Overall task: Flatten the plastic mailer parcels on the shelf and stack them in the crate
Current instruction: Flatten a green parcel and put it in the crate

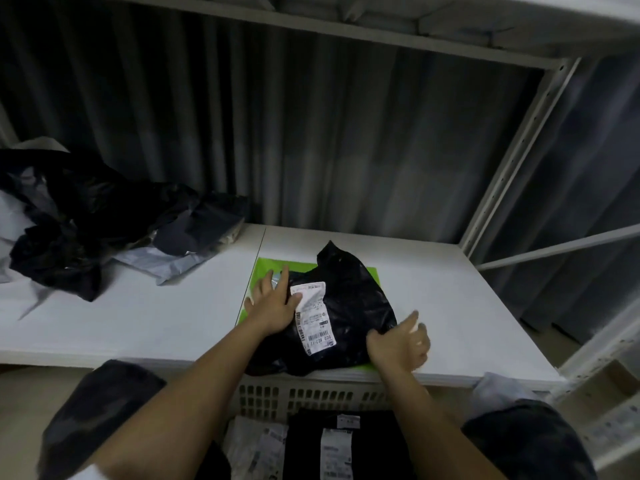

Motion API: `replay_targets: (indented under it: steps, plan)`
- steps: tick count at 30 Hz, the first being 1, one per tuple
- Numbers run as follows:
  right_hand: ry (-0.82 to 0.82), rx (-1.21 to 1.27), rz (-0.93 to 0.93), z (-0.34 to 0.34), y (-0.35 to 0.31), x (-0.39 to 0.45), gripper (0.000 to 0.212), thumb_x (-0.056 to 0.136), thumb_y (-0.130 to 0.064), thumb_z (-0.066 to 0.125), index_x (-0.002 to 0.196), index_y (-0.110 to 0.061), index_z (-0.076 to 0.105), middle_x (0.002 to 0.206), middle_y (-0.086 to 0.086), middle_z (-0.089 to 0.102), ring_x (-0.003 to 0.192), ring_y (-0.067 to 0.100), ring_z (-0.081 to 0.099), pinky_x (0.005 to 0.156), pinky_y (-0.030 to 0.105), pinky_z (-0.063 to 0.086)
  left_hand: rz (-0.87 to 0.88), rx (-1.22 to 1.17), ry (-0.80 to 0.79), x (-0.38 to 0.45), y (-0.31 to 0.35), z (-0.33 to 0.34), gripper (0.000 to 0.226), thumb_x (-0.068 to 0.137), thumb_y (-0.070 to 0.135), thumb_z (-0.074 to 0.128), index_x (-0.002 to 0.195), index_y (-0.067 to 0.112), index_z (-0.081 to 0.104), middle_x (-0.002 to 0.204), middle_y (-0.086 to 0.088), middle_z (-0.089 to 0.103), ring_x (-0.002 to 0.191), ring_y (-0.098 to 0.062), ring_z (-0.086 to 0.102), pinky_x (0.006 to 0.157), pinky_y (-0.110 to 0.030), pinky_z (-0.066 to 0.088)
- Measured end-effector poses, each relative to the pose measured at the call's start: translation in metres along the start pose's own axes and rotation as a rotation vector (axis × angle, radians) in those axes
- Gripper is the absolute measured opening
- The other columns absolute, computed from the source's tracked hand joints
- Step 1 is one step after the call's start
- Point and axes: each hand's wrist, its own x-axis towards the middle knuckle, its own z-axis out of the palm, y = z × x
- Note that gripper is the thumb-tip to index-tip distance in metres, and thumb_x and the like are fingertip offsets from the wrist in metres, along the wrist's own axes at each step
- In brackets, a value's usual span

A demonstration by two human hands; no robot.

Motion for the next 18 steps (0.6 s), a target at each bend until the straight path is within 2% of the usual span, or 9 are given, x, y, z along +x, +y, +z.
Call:
replay_targets:
  steps: [3,5,7,9,11,14,16,17,18]
  plan:
    - [-0.038,-0.212,-0.409,0.006,-0.007,0.006,0.075,0.09,-0.036,0.053,0.152,-0.022,0.014,0.159,0.01,0.005,0.145,0.031,-0.001,0.117,0.047,0.0,0.03,0.003,0.026,0.007,-0.005,0.014,0.064,0.1,0.046,0.035,0.153,0.033,0.001,0.161,-0.004,-0.001,0.147,-0.026,-0.002,0.117,-0.051,0.007]
    - [-0.13,-0.285,-0.621,0.013,-0.014,0.014,0.064,0.097,-0.046,0.041,0.152,-0.03,0.015,0.161,0.005,0.0,0.146,0.028,-0.008,0.117,0.047,-0.004,0.093,-0.081,0.084,0.011,-0.002,0.017,0.061,0.1,0.044,0.035,0.153,0.028,0.01,0.159,-0.007,0.015,0.146,-0.025,0.012,0.117,-0.043,0.014]
    - [-0.156,-0.289,-0.723,0.024,-0.022,0.026,0.059,0.098,-0.052,0.032,0.152,-0.034,0.015,0.161,0.003,0.0,0.146,0.028,-0.007,0.117,0.046,-0.004,0.098,-0.282,0.117,0.016,0.002,0.016,0.054,0.102,0.042,0.032,0.152,0.026,0.021,0.152,-0.007,0.034,0.14,-0.025,0.03,0.111,-0.035,0.024]
    - [-0.116,-0.223,-0.687,0.031,-0.033,0.039,0.056,0.1,-0.048,0.029,0.152,-0.032,0.017,0.161,0.005,0.006,0.146,0.029,-0.002,0.118,0.046,-0.001,0.063,-0.4,0.165,0.019,0.007,0.011,0.046,0.103,0.04,0.028,0.144,0.024,0.037,0.145,-0.005,0.045,0.133,-0.024,0.04,0.106,-0.032,0.031]
    - [-0.106,-0.172,-0.554,0.037,-0.043,0.055,0.054,0.102,-0.042,0.029,0.153,-0.028,0.015,0.16,0.009,0.007,0.146,0.031,0.003,0.118,0.048,0.003,0.032,-0.369,0.169,0.027,0.008,0.005,0.043,0.104,0.036,0.026,0.129,0.013,0.053,0.133,-0.008,0.055,0.124,-0.025,0.048,0.1,-0.031,0.036]
    - [-0.141,-0.188,-0.36,0.046,-0.053,0.083,0.057,0.102,-0.038,0.029,0.153,-0.022,0.009,0.158,0.014,0.015,0.143,0.036,0.014,0.115,0.052,0.009,-0.075,-0.334,-0.041,0.042,0.005,-0.003,0.046,0.104,0.03,0.025,0.116,0.003,0.061,0.125,-0.016,0.059,0.117,-0.027,0.053,0.102,-0.035,0.04]
    - [-0.189,-0.169,-0.308,0.054,-0.056,0.097,0.059,0.101,-0.039,0.029,0.153,-0.021,0.007,0.152,0.013,0.032,0.138,0.037,0.026,0.112,0.054,0.014,-0.122,-0.378,-0.198,0.048,0.005,-0.003,0.029,0.1,0.015,0.035,0.097,0.005,0.061,0.097,-0.015,0.063,0.096,-0.021,0.058,0.085,-0.025,0.049]
    - [-0.211,-0.135,-0.287,0.057,-0.058,0.102,0.059,0.101,-0.04,0.03,0.153,-0.021,0.008,0.148,0.012,0.038,0.135,0.037,0.03,0.11,0.053,0.017,-0.136,-0.404,-0.263,0.048,0.009,-0.006,0.023,0.097,0.008,0.038,0.099,0.005,0.061,0.088,-0.012,0.061,0.084,-0.019,0.057,0.073,-0.02,0.049]
    - [-0.221,-0.1,-0.265,0.059,-0.06,0.105,0.058,0.101,-0.041,0.032,0.152,-0.021,0.012,0.145,0.012,0.042,0.133,0.037,0.032,0.109,0.052,0.02,-0.15,-0.406,-0.326,0.048,0.011,-0.007,0.026,0.094,0.005,0.039,0.108,0.007,0.061,0.089,-0.008,0.061,0.079,-0.016,0.056,0.065,-0.018,0.046]
